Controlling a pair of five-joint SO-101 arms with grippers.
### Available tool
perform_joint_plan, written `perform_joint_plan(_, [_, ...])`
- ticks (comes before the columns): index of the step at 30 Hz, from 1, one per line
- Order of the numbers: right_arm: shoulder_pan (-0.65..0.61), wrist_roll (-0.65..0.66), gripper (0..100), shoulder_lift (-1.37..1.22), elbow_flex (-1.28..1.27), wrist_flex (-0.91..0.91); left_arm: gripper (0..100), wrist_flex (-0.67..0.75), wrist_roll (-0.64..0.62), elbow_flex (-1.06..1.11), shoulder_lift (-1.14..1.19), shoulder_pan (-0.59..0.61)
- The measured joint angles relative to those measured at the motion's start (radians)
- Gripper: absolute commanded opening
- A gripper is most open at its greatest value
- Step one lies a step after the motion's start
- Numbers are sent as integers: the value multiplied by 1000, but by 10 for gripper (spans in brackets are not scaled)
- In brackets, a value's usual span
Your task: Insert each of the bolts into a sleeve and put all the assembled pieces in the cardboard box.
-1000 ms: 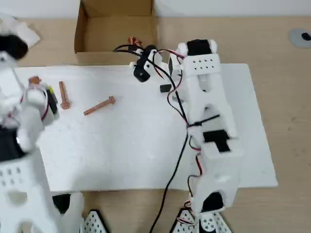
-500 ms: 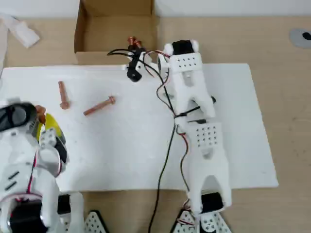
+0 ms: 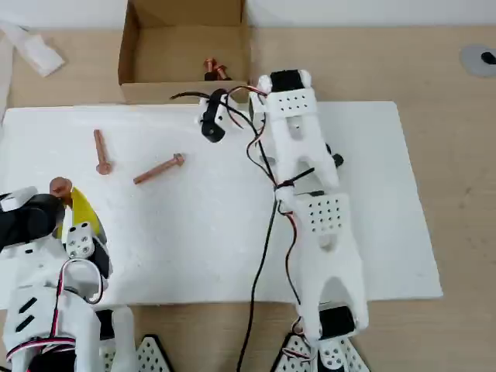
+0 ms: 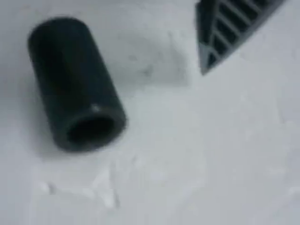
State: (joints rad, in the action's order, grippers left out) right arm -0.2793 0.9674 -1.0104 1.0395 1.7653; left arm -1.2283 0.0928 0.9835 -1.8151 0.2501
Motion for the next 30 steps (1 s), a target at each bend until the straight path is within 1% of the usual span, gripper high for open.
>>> perform_joint_plan(3, [-28, 0, 352, -9, -2, 0, 9, 0, 0, 0, 0, 0])
perform_joint_plan(7, [-57, 0, 277, -28, -2, 0, 9, -5, 0, 0, 0, 0])
perform_joint_plan(9, [-57, 0, 259, -32, 3, -2, 9, -17, 0, 0, 0, 0])
perform_joint_plan(12, [-55, 0, 270, -34, 14, -2, 9, -32, 6, 0, 0, 0])
perform_joint_plan(19, [-49, 0, 340, -20, 44, 2, 9, -37, 9, 0, 0, 0])
perform_joint_plan(24, [-51, 0, 346, 71, 38, 2, 9, -37, 9, 0, 0, 0])
perform_joint_plan(30, [-35, 0, 346, 71, -8, 2, 10, -37, 9, 0, 0, 0])
